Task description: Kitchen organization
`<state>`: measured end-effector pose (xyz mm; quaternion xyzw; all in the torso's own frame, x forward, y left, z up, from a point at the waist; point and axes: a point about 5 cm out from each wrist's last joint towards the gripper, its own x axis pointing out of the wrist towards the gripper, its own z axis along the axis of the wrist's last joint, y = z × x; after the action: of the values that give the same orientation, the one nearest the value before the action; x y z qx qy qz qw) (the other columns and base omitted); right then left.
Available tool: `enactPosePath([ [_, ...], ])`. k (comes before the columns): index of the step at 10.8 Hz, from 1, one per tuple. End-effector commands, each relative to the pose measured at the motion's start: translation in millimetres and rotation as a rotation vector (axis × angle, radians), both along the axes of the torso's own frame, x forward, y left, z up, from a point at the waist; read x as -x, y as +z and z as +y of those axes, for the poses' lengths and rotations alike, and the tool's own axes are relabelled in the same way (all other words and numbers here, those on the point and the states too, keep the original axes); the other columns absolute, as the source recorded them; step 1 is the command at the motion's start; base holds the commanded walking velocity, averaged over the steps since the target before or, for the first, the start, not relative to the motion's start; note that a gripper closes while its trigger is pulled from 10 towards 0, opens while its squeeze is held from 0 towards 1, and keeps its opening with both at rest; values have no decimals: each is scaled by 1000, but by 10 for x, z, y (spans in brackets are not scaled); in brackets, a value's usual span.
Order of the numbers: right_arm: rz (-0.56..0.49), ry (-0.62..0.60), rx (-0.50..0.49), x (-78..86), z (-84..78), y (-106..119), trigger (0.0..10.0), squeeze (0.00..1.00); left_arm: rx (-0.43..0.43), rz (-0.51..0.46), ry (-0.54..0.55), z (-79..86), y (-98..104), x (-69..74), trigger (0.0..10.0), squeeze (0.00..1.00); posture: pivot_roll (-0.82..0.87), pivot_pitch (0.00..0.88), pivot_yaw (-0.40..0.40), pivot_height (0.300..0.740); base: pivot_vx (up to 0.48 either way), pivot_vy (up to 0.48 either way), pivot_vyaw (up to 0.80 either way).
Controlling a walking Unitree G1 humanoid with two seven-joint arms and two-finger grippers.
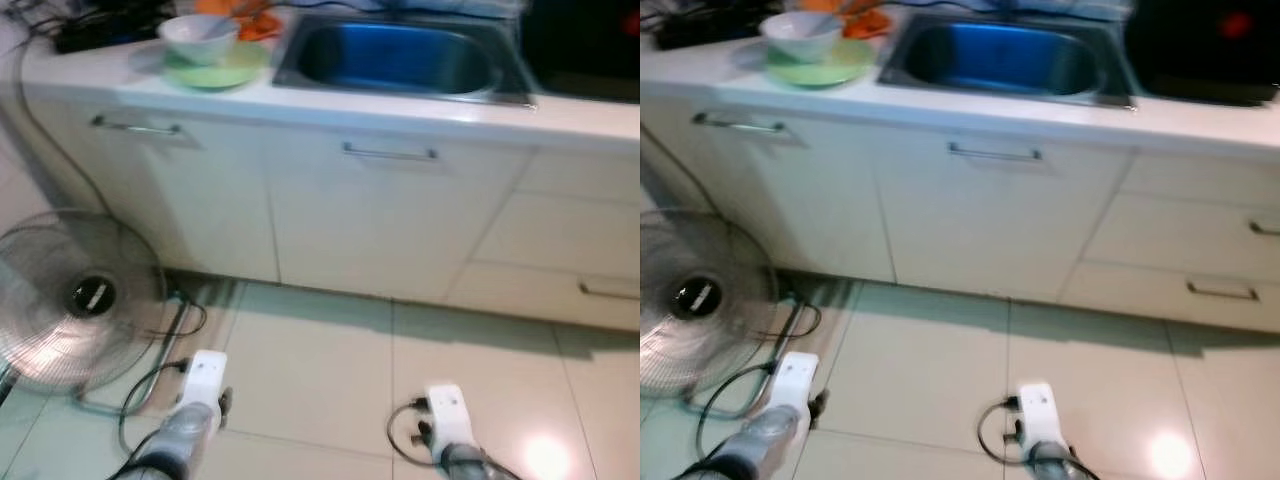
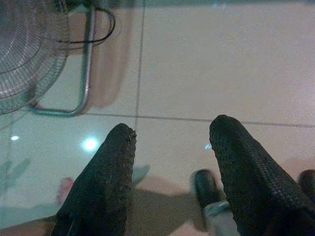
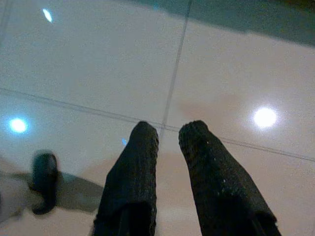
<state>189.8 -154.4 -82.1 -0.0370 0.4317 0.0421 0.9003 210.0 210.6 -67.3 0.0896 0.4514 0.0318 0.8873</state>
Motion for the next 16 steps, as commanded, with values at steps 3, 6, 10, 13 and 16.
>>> enactPosePath([
  [3,31,-14,25,103,-112,-46,10000,0,15,-25,-5,-77,40,-93,10000,0,29,67,4,740,427,0,0],
  [6,33,-18,25,109,-127,-47,10000,0,15,-26,-6,-72,44,-98,10000,0,29,74,6,740,429,0,0],
  [10,36,-24,25,115,-140,-50,10000,0,13,-26,-7,-64,48,-101,10000,0,32,79,7,740,404,0,0],
  [13,30,-29,24,102,-136,-43,10000,0,14,-25,-10,-68,49,-105,10000,0,30,80,9,740,426,0,0],
  [16,31,-32,23,104,-133,-45,10000,0,14,-27,-13,-69,50,-106,10000,0,32,74,8,740,469,0,0],
])
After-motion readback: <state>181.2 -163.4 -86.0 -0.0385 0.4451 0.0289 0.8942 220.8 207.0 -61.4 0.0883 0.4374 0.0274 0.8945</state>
